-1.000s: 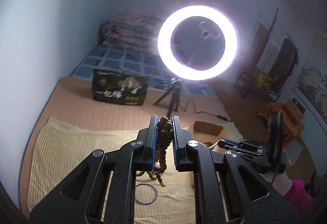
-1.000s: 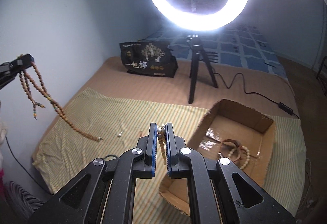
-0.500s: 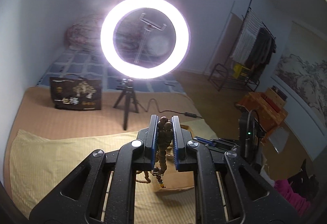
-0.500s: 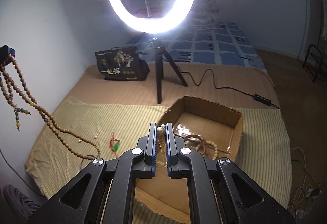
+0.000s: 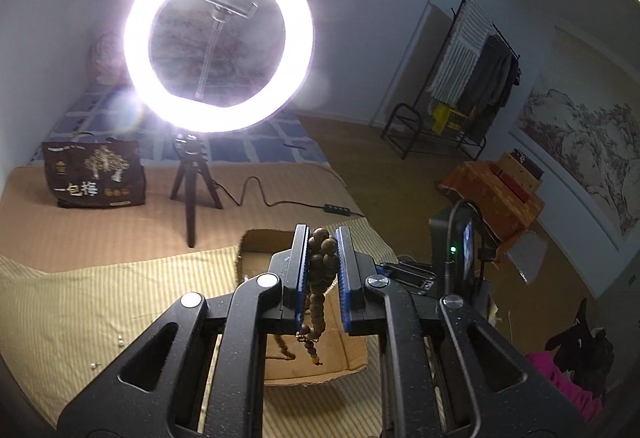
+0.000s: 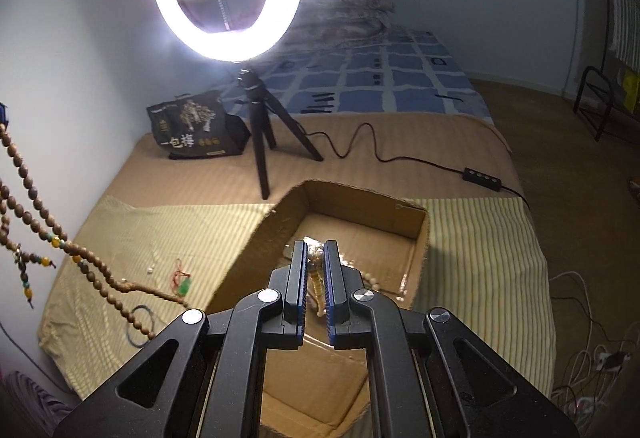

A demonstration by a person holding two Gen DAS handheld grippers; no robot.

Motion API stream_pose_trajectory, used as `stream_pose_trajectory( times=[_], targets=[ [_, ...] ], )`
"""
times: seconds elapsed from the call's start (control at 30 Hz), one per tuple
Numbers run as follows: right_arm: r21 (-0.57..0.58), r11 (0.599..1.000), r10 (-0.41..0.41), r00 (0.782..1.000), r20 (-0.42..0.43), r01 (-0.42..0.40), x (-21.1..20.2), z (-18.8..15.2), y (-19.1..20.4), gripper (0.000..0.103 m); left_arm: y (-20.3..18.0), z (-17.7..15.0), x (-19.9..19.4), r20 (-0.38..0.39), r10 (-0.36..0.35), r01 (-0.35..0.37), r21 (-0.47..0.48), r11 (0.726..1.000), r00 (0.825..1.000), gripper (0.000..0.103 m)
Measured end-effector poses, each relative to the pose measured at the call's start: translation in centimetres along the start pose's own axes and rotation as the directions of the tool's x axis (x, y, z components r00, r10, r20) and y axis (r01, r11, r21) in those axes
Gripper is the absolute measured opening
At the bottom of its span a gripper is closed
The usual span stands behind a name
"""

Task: Organize jewelry
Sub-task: 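Lift and carry wooden beads in left gripper to box while right carries pearls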

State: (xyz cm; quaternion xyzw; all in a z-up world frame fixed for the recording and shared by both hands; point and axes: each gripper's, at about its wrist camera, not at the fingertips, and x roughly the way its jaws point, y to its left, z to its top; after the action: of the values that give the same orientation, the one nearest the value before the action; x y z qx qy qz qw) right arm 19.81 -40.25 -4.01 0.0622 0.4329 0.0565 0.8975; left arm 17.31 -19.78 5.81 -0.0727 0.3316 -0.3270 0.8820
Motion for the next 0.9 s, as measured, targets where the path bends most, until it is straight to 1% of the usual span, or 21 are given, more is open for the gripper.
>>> stream_pose_trajectory(
  times=[0.2,0.4,0.53,0.7,0.9],
  targets=[
    [0.019,1.000,-0.013,1.000,-0.022,0.014,0.9,0.0,-1.3,0.006,-1.7,0.8,0.7,0.001,-0.017,0.017,0.020,1.000,1.000,0.011],
    [0.035,0.999,-0.019,0.999,-0.048,0.021,2.0,-0.1,-2.2,0.006,-2.1,0.6,2.0,-0.016,-0.027,0.027,0.017,0.999,1.000,0.011],
    [0.036,0.999,-0.029,0.998,-0.063,0.031,2.4,-0.3,-2.3,0.006,-1.8,0.0,3.5,-0.047,-0.029,0.030,0.009,1.000,0.998,0.011],
    [0.049,0.998,-0.031,0.996,-0.081,0.035,3.0,-0.5,-2.7,0.006,-1.3,-1.2,5.9,-0.109,-0.037,0.035,-0.021,0.999,0.993,0.011],
    [0.052,0.998,-0.037,0.995,-0.098,0.042,3.4,-0.7,-3.0,0.006,0.1,-3.0,8.6,-0.175,-0.009,0.002,-0.042,0.999,0.985,0.011]
  ],
)
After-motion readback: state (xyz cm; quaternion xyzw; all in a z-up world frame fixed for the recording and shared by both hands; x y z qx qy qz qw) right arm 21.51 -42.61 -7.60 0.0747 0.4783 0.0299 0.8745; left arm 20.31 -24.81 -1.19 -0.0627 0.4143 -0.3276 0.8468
